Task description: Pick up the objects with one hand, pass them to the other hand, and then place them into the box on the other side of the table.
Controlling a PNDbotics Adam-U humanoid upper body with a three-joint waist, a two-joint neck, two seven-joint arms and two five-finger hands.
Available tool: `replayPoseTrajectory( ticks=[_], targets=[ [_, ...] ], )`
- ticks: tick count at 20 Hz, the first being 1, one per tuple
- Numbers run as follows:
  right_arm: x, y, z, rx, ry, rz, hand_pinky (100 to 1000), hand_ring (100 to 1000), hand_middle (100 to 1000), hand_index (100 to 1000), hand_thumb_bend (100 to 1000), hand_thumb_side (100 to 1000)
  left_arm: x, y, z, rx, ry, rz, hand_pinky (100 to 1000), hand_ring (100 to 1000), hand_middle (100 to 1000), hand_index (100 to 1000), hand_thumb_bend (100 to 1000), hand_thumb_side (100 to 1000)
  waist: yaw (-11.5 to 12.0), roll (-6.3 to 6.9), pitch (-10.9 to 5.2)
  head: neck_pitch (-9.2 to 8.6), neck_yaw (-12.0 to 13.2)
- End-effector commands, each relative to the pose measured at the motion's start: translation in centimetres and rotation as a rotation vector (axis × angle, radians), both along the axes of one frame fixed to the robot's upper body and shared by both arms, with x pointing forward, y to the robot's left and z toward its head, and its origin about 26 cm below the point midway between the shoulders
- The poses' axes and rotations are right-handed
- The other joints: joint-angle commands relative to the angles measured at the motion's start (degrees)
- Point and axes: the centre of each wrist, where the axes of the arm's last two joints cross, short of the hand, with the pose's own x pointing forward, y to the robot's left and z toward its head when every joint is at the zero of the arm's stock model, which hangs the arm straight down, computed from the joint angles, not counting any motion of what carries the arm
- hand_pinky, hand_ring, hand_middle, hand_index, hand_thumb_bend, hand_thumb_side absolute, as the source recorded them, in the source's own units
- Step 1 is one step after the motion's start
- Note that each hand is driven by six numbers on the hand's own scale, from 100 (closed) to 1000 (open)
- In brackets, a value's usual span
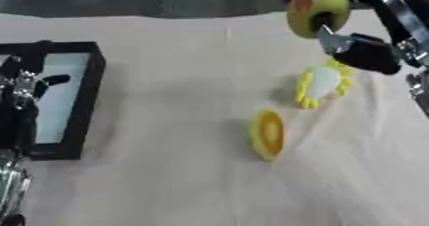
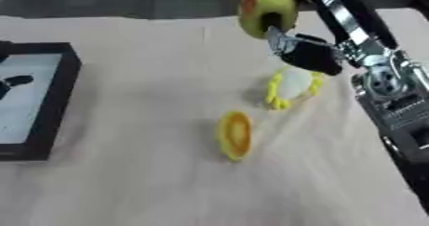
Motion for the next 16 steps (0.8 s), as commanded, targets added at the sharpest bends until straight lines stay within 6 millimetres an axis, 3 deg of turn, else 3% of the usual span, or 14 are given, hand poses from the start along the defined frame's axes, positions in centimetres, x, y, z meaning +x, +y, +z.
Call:
replayPoseTrajectory(
  ticks=[1,9,16],
  targets=[
    [-0.5,1.0,0.8,0.008,-0.040,0.067,674,617,456,566,100,100,-0.3,-0.2,1.3,0.079,-0.042,-0.014,723,1000,842,833,456,654,-0.2,0.82,-1.40,-0.68,0.5],
    [-0.5,2.4,1.4,0.059,-0.002,0.171,665,616,453,562,100,100,-0.4,-1.3,2.2,0.277,-0.105,-0.046,731,1000,833,846,418,558,-1.2,1.33,-2.05,-0.37,0.0],
    [-0.6,4.2,1.8,0.089,0.053,0.261,666,619,452,561,100,100,-0.7,-3.0,2.6,0.448,-0.209,-0.085,737,997,831,856,462,474,-1.4,2.01,-2.49,0.27,0.1]
  ],
)
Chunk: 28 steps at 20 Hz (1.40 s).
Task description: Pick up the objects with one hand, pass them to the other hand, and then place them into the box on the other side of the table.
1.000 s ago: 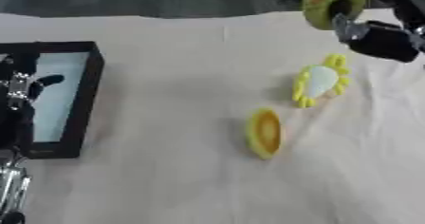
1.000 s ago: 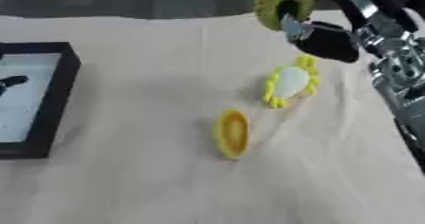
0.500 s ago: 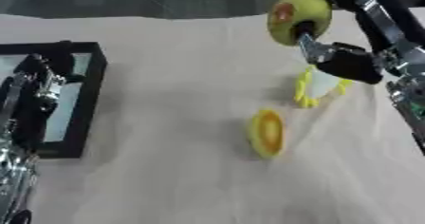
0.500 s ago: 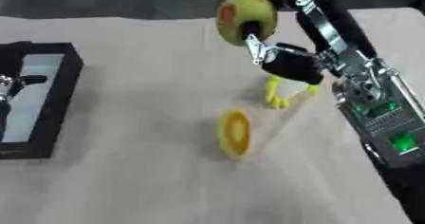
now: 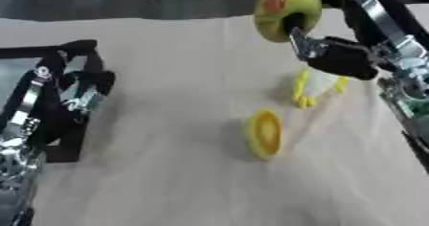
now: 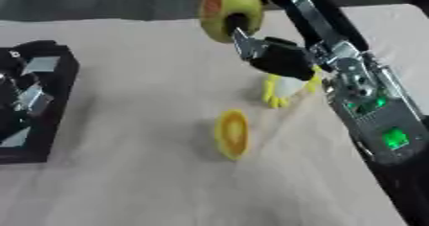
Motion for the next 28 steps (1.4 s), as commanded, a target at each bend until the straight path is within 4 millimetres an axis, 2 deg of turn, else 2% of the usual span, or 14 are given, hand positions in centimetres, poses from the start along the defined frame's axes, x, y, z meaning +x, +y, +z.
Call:
replayPoseTrajectory(
  ticks=[1,6,12,21,28],
  targets=[
    [-0.6,0.9,1.0,-0.002,-0.006,0.057,667,620,452,562,100,100,-0.3,-0.8,1.2,0.072,-0.089,-0.026,738,995,831,856,464,465,-0.2,0.71,-2.36,0.20,0.0],
    [-0.7,1.9,1.3,-0.035,0.047,0.103,668,623,452,562,100,100,-0.5,-2.6,0.9,0.075,-0.135,-0.088,736,994,831,853,461,457,-0.4,0.77,-2.59,0.54,0.4],
    [-0.9,3.0,1.3,-0.064,0.108,0.120,671,629,455,565,100,100,-0.5,-3.8,0.9,0.053,-0.185,-0.112,735,971,814,844,423,420,-0.5,0.69,-2.76,1.02,2.0],
    [-1.2,4.9,0.8,-0.146,0.158,0.008,688,663,480,588,100,100,-0.1,-5.2,0.6,0.102,-0.239,-0.096,737,960,817,852,456,460,-0.8,0.14,-2.98,1.44,3.2],
    [-1.7,6.3,1.4,-0.207,0.209,-0.017,689,662,481,590,100,100,0.1,-6.1,0.0,0.116,-0.274,-0.112,737,954,816,857,451,431,-1.2,-0.42,-3.25,1.79,3.3]
  ],
)
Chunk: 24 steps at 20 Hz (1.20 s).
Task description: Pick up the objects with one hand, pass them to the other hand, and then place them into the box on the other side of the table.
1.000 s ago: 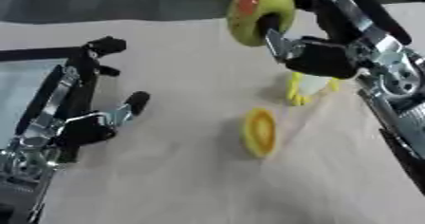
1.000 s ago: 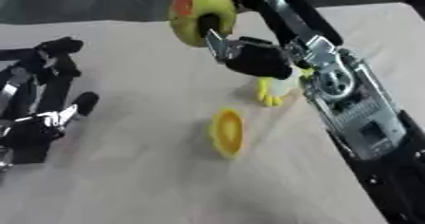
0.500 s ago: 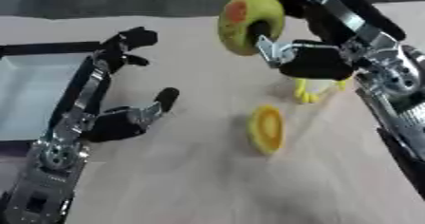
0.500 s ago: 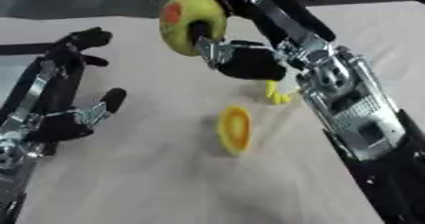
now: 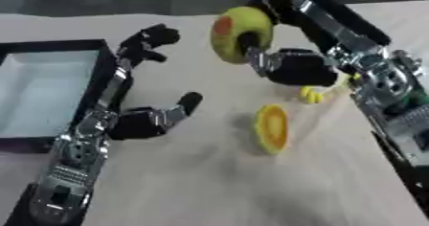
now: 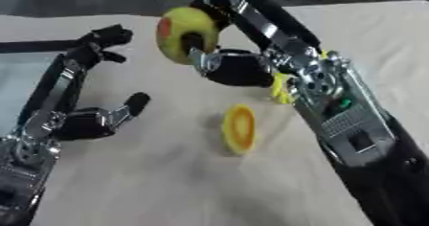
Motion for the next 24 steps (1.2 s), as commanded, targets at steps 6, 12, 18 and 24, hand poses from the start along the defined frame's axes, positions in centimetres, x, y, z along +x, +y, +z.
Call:
replayPoseTrajectory(
  ticks=[6,12,18,24],
  targets=[
    [-0.7,1.7,1.3,-0.072,0.070,0.022,688,659,480,589,100,100,0.0,-1.2,0.1,-0.054,-0.087,-0.017,734,943,812,856,452,396,-0.5,-1.17,-2.27,0.35,-0.1],
    [-0.7,2.3,1.1,-0.089,0.112,0.045,686,657,478,587,100,100,0.1,-2.1,-0.2,-0.146,-0.113,0.008,725,934,805,850,444,385,-0.5,-1.28,-2.23,0.03,-0.2],
    [-0.8,2.5,1.0,-0.102,0.137,0.064,684,656,477,586,100,100,-0.1,-3.2,-0.1,-0.202,-0.123,-0.022,714,912,777,837,459,382,-0.6,-1.25,-2.20,-0.06,-0.2],
    [-0.7,2.7,0.8,-0.110,0.164,0.077,682,655,475,584,100,100,-0.2,-3.9,0.0,-0.208,-0.128,-0.068,706,905,764,818,451,376,-0.6,-1.18,-2.08,0.39,-0.1]
  ],
)
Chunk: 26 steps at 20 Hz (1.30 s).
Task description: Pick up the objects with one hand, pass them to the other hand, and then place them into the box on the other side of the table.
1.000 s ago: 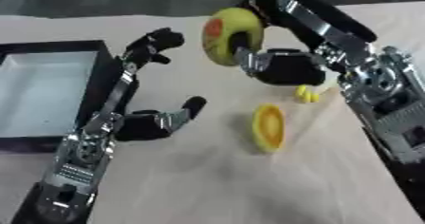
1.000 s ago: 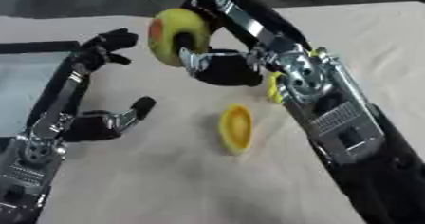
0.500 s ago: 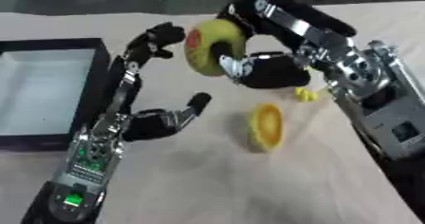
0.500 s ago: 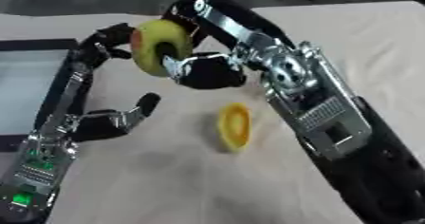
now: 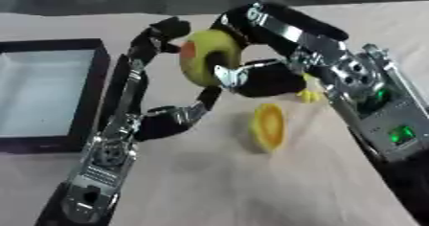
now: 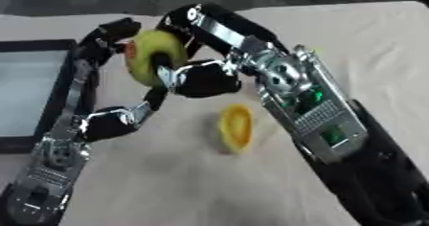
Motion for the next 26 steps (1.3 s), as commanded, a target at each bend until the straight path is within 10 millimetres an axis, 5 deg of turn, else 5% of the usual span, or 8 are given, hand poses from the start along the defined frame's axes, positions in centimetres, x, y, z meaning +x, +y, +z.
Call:
replayPoseTrajectory(
  ticks=[1,7,14,19,26],
  targets=[
    [-0.15,0.05,0.64,0.003,-0.014,0.014,682,655,475,585,100,100,-0.17,-0.57,0.64,-0.004,-0.023,-0.031,704,903,762,816,447,375,0.0,-0.62,-1.85,0.01,0.1],
    [-0.09,-0.01,0.51,0.002,-0.006,0.021,681,654,474,584,100,100,-0.16,-0.64,0.74,-0.011,-0.018,-0.027,676,885,733,802,377,368,0.0,-0.67,-1.81,0.05,0.5],
    [-0.07,-0.26,0.44,0.007,-0.001,0.017,681,652,474,584,100,100,-0.24,-0.67,0.79,-0.048,-0.002,-0.007,648,845,657,738,100,398,0.1,-0.74,-1.69,-0.20,0.8],
    [-0.01,-0.24,0.33,-0.007,0.001,0.018,679,652,476,587,123,100,-0.32,-0.80,0.89,-0.090,-0.004,-0.023,622,807,601,677,100,346,0.1,-0.72,-1.58,-0.76,0.7],
    [0.08,-0.22,0.11,-0.049,0.007,0.030,686,679,520,640,268,100,-0.32,-1.14,0.74,-0.207,0.035,-0.066,547,697,447,495,100,369,0.1,-0.77,-1.45,-0.86,0.5]
  ],
)
